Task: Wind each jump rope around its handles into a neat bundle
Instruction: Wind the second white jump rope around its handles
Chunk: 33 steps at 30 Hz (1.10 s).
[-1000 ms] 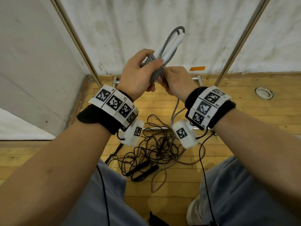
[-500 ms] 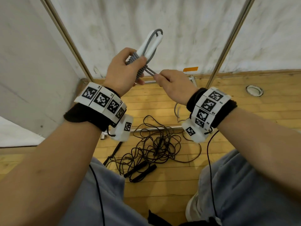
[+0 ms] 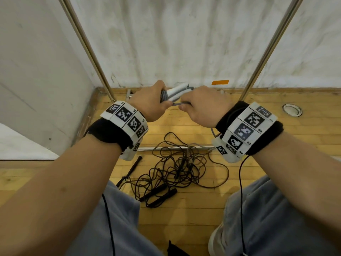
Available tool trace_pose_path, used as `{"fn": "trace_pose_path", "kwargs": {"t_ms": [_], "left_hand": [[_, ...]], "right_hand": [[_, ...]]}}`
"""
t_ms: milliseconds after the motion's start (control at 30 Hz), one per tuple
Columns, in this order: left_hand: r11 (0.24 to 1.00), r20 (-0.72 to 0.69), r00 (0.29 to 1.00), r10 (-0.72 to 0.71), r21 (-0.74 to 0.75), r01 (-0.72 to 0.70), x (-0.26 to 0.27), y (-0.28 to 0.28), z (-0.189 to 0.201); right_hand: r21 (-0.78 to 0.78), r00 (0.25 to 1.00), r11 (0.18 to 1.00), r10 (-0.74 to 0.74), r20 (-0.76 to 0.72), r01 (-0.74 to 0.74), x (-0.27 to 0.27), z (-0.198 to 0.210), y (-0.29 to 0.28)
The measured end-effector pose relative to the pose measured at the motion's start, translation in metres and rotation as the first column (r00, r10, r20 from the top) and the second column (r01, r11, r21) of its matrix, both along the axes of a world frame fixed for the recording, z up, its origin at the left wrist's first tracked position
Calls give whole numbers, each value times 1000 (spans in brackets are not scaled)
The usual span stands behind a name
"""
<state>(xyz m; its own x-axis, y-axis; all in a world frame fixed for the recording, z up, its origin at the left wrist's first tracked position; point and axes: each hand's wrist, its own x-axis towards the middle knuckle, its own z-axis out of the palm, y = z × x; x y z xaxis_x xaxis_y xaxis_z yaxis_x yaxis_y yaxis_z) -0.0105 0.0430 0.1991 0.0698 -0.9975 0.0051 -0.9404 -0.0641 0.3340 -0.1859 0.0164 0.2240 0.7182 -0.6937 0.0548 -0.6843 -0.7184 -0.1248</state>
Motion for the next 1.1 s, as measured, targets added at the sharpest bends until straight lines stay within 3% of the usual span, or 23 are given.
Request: {"fn": "trace_pose_path", "kwargs": {"t_ms": [233, 467, 633, 800, 867, 1000, 1067, 1100], "left_hand": [[949, -66, 977, -202, 233, 212, -14, 6, -5], [962, -78, 960, -267, 34, 271, -28, 9, -9], [967, -95, 962, -254, -58, 250, -29, 10, -3], [957, -233, 931, -282, -135, 256, -30, 16, 11], [956, -338, 896, -289, -148, 253, -31, 22, 20], [963, -637, 729, -251, -242, 120, -31, 24, 30], [965, -720, 661, -211, -262, 22, -30, 23, 32], [965, -754, 631, -183, -262, -33, -30, 22, 33]], "right_hand": [[4, 997, 1000, 13, 76, -14, -7, -1, -7], [15, 982, 999, 35, 183, -39, -11, 0, -18], [234, 929, 972, -97, 356, 11, -16, 3, -29], [509, 823, 860, -262, 503, -37, -27, 12, -44], [604, 791, 787, -291, 539, -122, -29, 11, -46], [726, 569, 607, -487, 662, -324, -12, 2, -38], [738, 514, 511, -530, 674, -441, -2, -5, -33], [743, 506, 507, -544, 669, -437, 2, -8, -30]]}}
